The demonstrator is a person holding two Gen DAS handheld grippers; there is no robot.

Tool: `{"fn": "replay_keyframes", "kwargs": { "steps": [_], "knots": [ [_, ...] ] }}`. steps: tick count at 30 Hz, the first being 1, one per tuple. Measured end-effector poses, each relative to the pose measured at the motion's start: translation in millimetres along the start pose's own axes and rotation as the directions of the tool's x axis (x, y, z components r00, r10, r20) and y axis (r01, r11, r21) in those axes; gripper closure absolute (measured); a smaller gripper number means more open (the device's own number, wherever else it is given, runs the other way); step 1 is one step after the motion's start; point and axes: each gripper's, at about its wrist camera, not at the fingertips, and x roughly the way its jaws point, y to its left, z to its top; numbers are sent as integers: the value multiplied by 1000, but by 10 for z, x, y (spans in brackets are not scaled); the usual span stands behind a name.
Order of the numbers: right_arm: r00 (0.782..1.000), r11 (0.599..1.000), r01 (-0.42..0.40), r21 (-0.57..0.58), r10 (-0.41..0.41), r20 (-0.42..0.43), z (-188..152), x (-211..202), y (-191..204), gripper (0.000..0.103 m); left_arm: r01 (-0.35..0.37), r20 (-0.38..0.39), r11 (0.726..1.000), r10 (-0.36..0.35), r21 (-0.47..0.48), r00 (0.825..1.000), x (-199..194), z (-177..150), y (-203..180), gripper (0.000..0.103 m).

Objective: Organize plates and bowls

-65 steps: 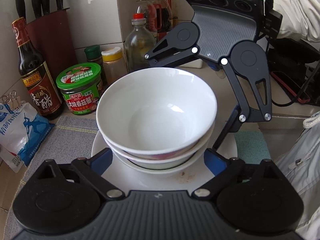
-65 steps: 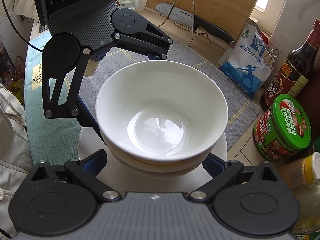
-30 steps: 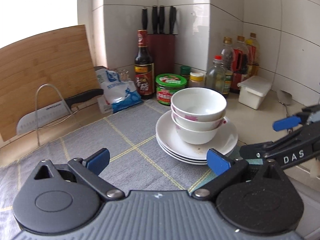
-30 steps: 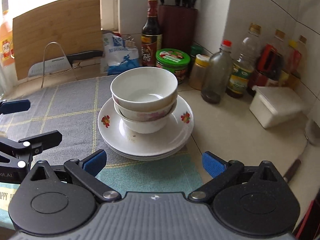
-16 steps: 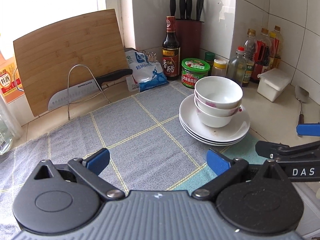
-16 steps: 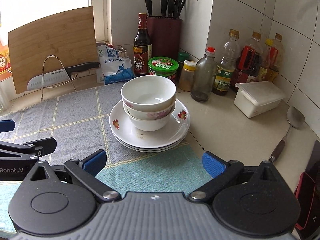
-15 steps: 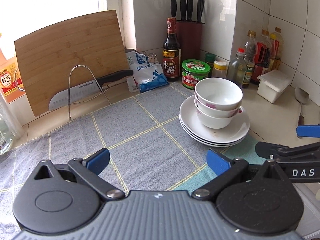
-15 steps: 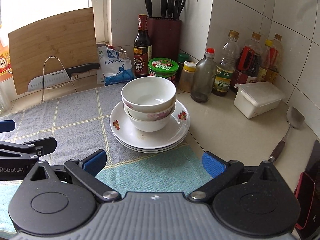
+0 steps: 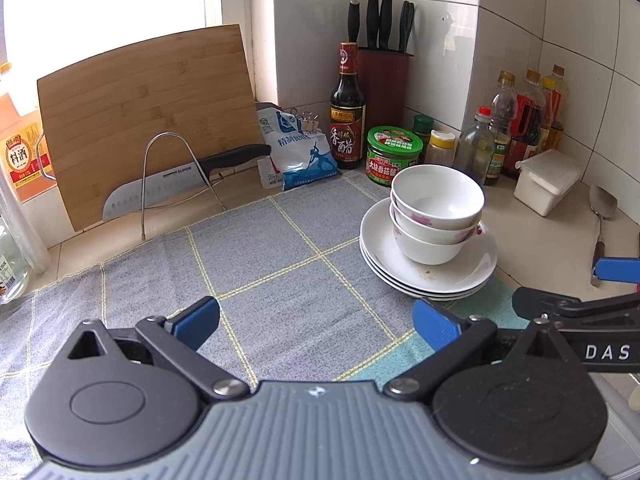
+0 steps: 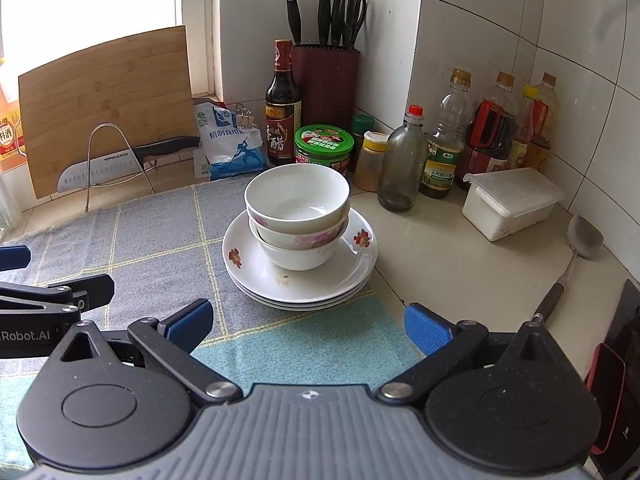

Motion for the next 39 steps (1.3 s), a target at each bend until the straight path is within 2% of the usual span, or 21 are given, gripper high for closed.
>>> {"fn": "replay_keyframes", "kwargs": {
  "steps": [39],
  "knots": [
    [1000, 1000, 8, -8, -8, 8, 54, -18, 8, 0, 12, -10, 1000, -12, -24, 1000, 10, 30, 30, 1]
  ]
}}
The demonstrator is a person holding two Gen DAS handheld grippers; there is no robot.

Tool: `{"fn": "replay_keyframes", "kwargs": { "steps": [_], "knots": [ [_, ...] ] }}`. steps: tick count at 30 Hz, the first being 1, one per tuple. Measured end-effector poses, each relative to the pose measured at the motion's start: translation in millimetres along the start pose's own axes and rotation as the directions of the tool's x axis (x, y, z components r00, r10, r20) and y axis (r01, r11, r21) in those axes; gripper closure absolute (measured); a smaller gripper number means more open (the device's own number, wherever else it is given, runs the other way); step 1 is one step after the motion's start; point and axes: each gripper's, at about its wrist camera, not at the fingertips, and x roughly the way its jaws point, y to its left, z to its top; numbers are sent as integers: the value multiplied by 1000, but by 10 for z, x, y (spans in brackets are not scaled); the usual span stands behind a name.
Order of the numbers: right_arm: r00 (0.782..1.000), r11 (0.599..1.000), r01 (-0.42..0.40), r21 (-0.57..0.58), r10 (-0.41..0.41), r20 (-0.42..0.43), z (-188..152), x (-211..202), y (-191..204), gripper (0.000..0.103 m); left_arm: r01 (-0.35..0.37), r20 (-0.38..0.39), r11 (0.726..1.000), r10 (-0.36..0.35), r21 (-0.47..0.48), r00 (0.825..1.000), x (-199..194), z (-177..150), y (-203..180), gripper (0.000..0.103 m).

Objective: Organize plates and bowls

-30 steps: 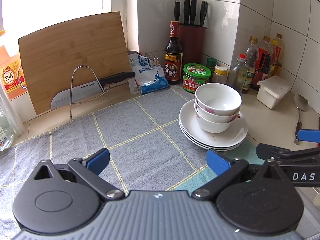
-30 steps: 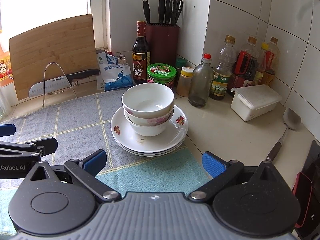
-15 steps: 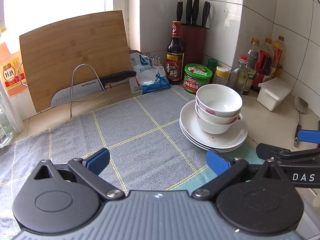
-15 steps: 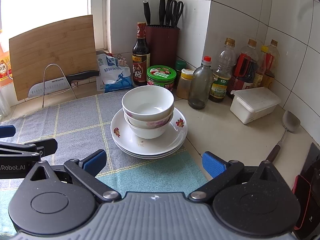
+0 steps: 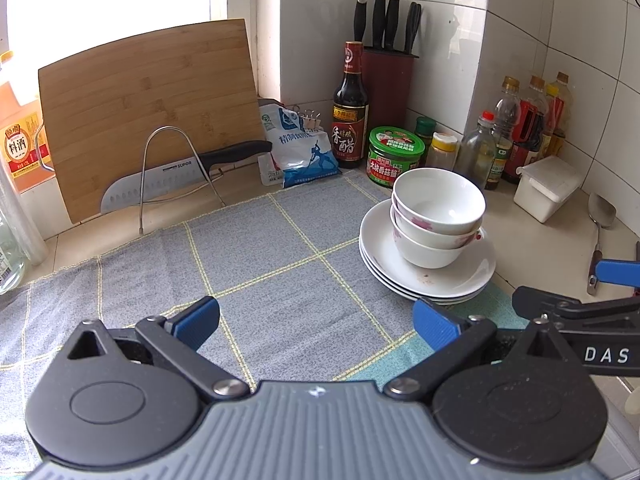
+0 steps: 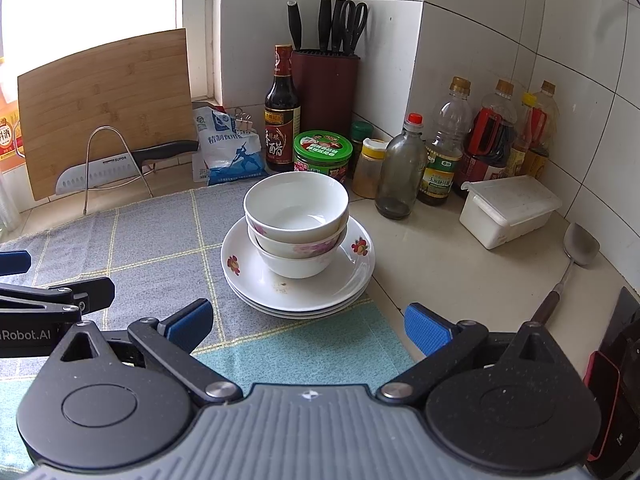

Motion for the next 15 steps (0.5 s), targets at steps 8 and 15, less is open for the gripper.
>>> {"fn": "replay_keyframes", "kwargs": {
  "steps": [8, 15],
  "knots": [
    [1000, 1000, 1, -1, -1, 0, 1, 0, 3, 0, 0, 0, 1000, 0, 0, 1000, 1, 1, 2, 1],
    [1000, 1000, 1, -2, -1, -1, 11, 6, 9, 0, 0, -2, 1000, 0, -5, 1000, 9, 6, 1, 1]
  ]
}}
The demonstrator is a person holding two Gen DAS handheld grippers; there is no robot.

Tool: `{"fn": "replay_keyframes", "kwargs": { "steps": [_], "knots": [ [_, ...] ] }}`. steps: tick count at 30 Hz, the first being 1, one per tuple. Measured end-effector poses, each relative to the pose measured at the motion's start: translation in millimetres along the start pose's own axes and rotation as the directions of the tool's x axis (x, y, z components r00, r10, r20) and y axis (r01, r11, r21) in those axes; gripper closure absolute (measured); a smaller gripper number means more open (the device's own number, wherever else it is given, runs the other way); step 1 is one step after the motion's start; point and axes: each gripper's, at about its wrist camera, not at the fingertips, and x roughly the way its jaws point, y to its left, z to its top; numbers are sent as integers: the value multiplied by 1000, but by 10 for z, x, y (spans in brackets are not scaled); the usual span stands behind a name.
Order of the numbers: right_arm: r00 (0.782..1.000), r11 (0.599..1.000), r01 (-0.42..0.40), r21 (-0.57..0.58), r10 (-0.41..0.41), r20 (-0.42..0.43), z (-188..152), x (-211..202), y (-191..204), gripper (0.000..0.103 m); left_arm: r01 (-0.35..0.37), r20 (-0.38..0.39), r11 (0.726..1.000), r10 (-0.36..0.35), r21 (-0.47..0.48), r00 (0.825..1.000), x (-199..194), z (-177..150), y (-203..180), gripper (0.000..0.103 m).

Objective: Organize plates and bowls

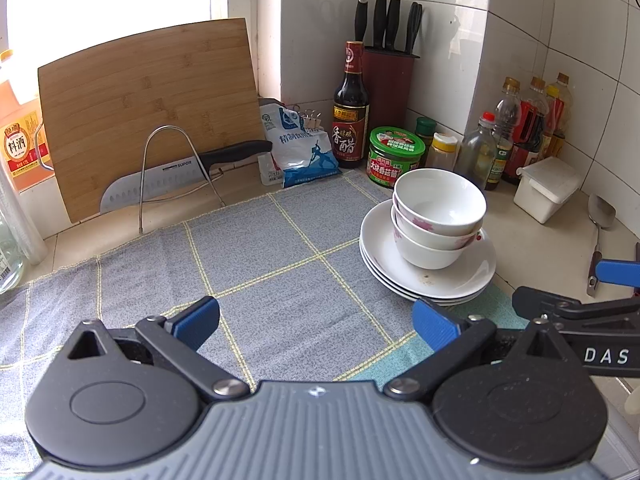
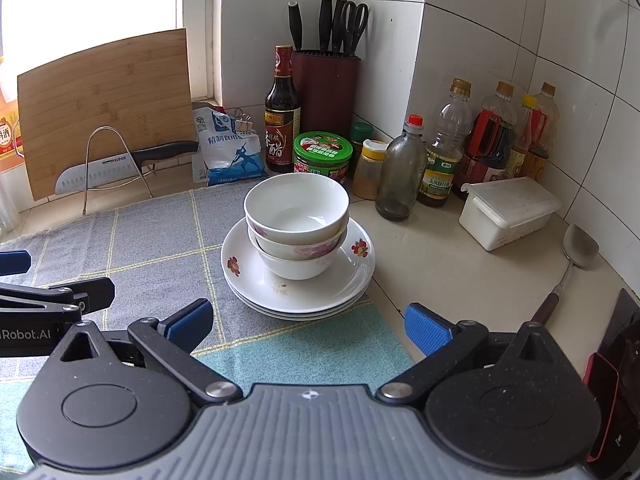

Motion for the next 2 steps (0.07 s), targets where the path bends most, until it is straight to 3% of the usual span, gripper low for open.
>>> {"fn": "replay_keyframes", "kwargs": {
  "steps": [2],
  "knots": [
    [1000, 1000, 0, -1, 0, 1, 3, -2, 0, 0, 0, -1, 1000, 0, -2, 1000, 6, 5, -3, 1]
  ]
}}
